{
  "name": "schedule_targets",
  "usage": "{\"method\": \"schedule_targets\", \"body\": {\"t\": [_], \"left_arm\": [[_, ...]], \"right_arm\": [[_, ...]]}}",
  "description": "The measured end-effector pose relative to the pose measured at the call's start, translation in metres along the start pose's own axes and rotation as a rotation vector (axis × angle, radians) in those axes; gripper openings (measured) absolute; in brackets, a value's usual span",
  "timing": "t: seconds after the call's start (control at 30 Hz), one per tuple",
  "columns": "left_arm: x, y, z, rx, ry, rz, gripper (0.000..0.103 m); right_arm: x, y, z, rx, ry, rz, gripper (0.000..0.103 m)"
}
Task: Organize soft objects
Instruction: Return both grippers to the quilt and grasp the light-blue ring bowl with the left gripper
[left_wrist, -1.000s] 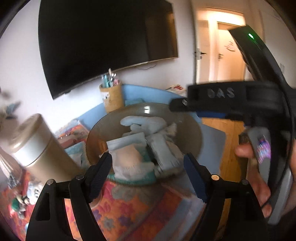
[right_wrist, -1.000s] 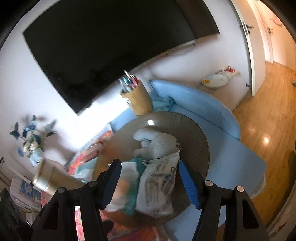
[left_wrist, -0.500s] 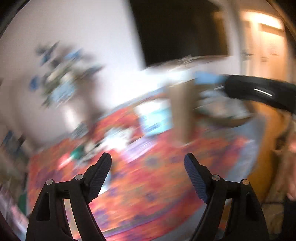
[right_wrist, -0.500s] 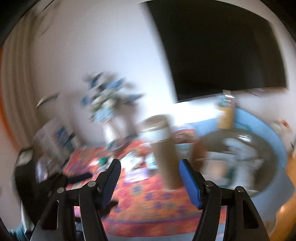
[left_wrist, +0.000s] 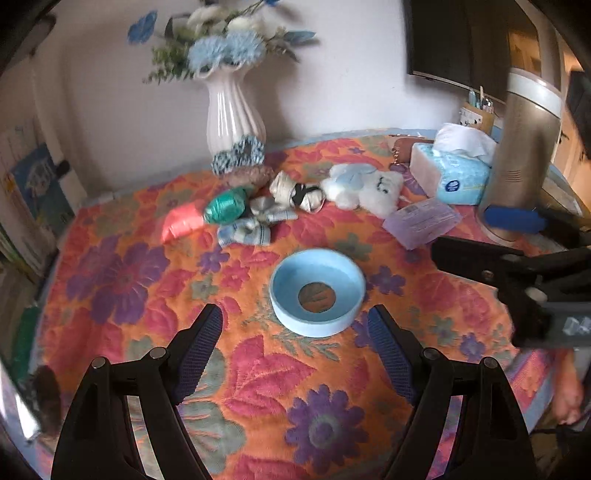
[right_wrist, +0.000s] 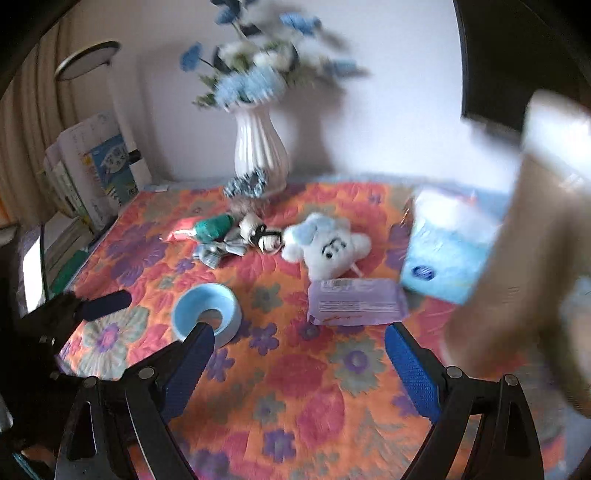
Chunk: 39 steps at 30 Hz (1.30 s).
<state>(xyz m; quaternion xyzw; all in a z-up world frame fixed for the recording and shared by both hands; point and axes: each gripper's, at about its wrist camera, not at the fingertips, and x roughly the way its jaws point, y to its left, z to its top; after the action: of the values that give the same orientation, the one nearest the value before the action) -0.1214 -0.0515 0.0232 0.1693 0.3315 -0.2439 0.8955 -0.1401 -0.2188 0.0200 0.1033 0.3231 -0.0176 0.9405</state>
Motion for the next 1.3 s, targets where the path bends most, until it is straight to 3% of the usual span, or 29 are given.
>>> {"method": "schedule_targets", "body": {"t": [0.13, 0.23, 0.37, 0.7, 0.8, 0.97, 1.23, 1.3], "left_arm": [[0.015, 0.014, -0.007, -0.092, 0.056, -0.066, 0.08], [0.012, 0.026, -0.007, -0.156, 0.03, -0.113, 0.08], [0.015, 0.026, -0.008, -0.161, 0.054, -0.148, 0.08], [0.024, -0.004, -0.009, 0.002, 0.112, -0.068, 0.08], [0.026, -0.002, -0.009, -0.006, 0.124, -0.07, 0.08], [0.037, 0.007, -0.004, -0.067, 0.189, -0.061, 0.096], [0.058, 0.003, 0.019, -0.072, 0.211, -0.042, 0.095], [0.063, 0.001, 0.024, -0.078, 0.201, -0.056, 0.082]], "right_arm": [[0.032, -0.011, -0.008, 0.049, 0.049, 0.011, 0.093], [0.036, -0.011, -0.007, 0.045, 0.058, 0.008, 0.093], [0.04, -0.016, -0.01, 0.078, 0.097, -0.022, 0.093], [0.048, -0.025, -0.01, 0.122, 0.142, -0.056, 0.095], [0.05, -0.021, -0.01, 0.103, 0.152, -0.071, 0.097], [0.049, -0.024, -0.01, 0.121, 0.151, -0.057, 0.098], [0.05, -0.029, -0.007, 0.187, 0.207, -0.03, 0.103], [0.049, -0.036, -0.003, 0.271, 0.248, -0.011, 0.103]]}}
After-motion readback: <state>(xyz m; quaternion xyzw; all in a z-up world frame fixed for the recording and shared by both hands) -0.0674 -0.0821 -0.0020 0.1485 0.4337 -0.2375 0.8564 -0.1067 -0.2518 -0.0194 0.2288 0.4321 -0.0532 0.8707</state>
